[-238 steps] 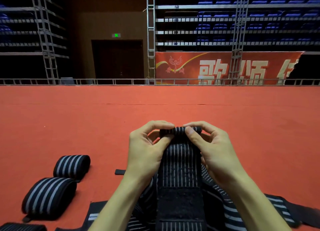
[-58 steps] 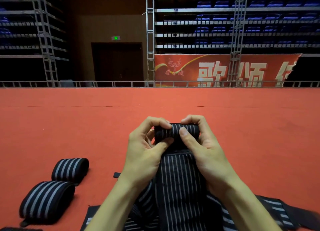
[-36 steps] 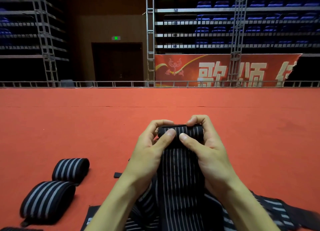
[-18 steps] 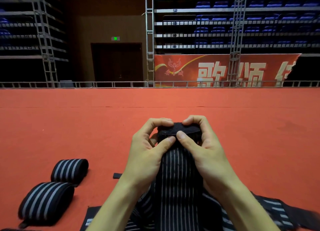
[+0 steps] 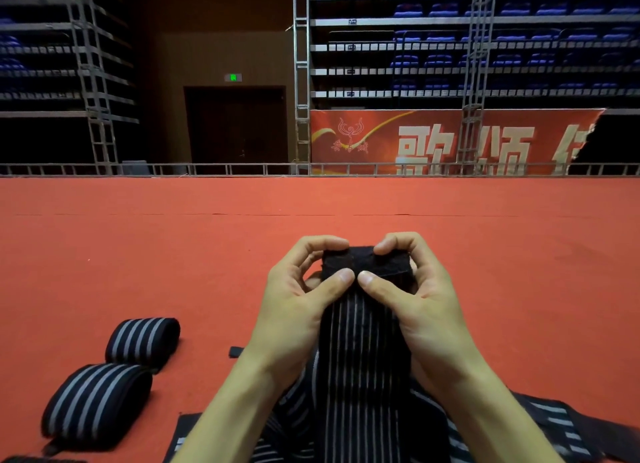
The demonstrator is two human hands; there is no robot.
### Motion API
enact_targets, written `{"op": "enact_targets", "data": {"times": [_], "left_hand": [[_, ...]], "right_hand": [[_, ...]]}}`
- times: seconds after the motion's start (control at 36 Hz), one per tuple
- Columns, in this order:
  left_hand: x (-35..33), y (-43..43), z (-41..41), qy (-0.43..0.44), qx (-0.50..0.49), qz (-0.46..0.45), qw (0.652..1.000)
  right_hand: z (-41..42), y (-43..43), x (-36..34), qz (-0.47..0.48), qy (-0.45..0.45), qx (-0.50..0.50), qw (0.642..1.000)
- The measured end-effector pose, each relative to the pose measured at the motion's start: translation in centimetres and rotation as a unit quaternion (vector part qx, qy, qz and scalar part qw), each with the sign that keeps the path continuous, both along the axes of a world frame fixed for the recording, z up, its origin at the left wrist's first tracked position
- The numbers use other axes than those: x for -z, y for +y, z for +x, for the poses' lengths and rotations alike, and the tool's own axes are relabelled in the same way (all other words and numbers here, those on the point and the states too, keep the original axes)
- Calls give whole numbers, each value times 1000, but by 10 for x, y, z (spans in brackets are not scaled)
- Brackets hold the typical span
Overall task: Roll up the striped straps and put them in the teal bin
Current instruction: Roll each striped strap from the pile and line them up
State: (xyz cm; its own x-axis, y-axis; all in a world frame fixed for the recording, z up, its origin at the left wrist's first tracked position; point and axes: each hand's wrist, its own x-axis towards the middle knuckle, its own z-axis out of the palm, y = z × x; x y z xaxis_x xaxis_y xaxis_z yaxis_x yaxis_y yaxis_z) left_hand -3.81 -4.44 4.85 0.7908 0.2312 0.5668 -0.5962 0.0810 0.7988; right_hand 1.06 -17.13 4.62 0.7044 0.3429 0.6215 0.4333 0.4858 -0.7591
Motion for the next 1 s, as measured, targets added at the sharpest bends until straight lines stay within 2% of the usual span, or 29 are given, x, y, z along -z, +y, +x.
{"op": "enact_targets", "data": {"times": [0.19,0.33,0.5,0.64,0.75,0.89,1.0], "left_hand": [[-1,2,1,-44,-69,12,997],[-1,1,1,-73,-90,18,993],[2,0,2,-69,-79,28,994],[4,-1,5,-62,-92,72,991],[6,-1,6,-44,-65,88,993],[5,-3,3,0,-7,62,998],[4,-2,1,-12,2,46,999]], "right_hand": [[-1,-2,-2,-17,38,-43,998],[-1,0,-1,-43,1,-11,999],[0,1,-1,-38,7,-9,999],[0,-2,-2,-34,29,-36,998],[-1,-2,-4,-28,43,-47,998],[0,-1,-5,-21,32,-44,998],[-1,-1,-3,-16,28,-46,998]]}}
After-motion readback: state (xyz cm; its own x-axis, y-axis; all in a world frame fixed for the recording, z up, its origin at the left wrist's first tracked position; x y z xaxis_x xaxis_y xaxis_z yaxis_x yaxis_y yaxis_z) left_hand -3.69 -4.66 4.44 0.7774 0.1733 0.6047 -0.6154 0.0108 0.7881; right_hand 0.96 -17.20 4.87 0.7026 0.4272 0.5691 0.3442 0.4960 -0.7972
